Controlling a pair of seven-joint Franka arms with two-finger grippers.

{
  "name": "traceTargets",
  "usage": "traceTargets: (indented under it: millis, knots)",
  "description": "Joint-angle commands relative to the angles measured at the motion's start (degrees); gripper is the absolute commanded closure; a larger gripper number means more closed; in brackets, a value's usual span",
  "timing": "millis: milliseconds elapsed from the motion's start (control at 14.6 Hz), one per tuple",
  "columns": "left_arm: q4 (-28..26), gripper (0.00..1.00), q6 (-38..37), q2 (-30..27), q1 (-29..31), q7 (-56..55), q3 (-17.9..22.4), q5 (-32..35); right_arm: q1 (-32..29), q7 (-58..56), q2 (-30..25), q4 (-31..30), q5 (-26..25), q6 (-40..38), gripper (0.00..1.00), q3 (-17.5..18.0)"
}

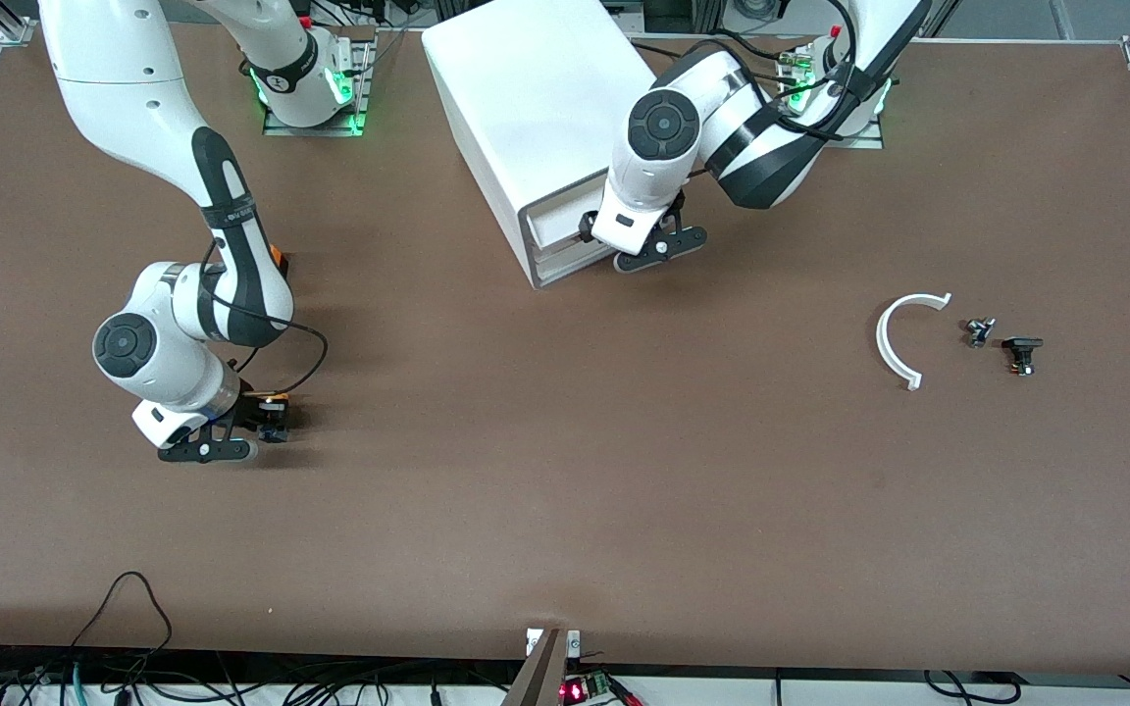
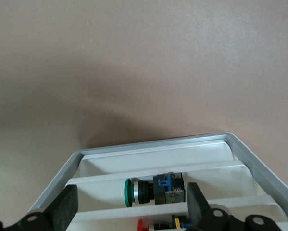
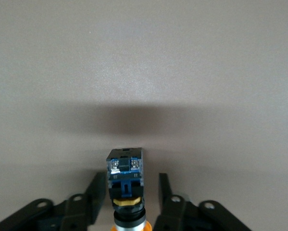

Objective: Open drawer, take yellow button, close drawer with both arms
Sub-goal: 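Lower the yellow button onto the table and open the right gripper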

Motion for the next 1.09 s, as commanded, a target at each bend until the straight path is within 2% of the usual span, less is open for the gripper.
traceTargets:
  millis: [0, 137, 411, 684, 889, 1026]
  knots:
    - [-1.1, 0.0, 0.1, -1.1, 0.3, -0.2, -1.9, -2.9, 0.2, -0.5, -3.3, 0.4, 0.2, -0.4, 0.0, 0.1]
    - [-1.1, 0.0, 0.0, -1.2, 0.2, -0.6, -2.2, -3.5, 0.8, -0.6, -7.2, 0.9, -0.3, -3.4, 0.0, 0.3]
    - [-1.6, 0.0, 0.0, -1.2, 0.2, -1.8, -4.1, -3.5, 1.2, -0.4, -12.0, 6.8, -0.9, -14.9, 0.0, 0.1]
    - [-1.3, 0.0, -0.2, -1.4, 0.8, -1.7, -4.4, -3.5, 1.2, 2.3, -17.2, 11.7, -3.9, -28.9, 0.0, 0.1]
    - [-0.1, 0.0, -1.3, -3.6, 4.1, 0.4, -4.1, -2.4, 1.5, 4.2, -21.6, 12.0, -8.8, -30.2, 0.0, 0.7]
    - [3.9, 0.0, -6.7, -4.0, 8.4, 8.8, -3.7, -1.7, 1.3, 3.8, -23.8, 12.2, -8.7, -32.1, 0.0, 0.8]
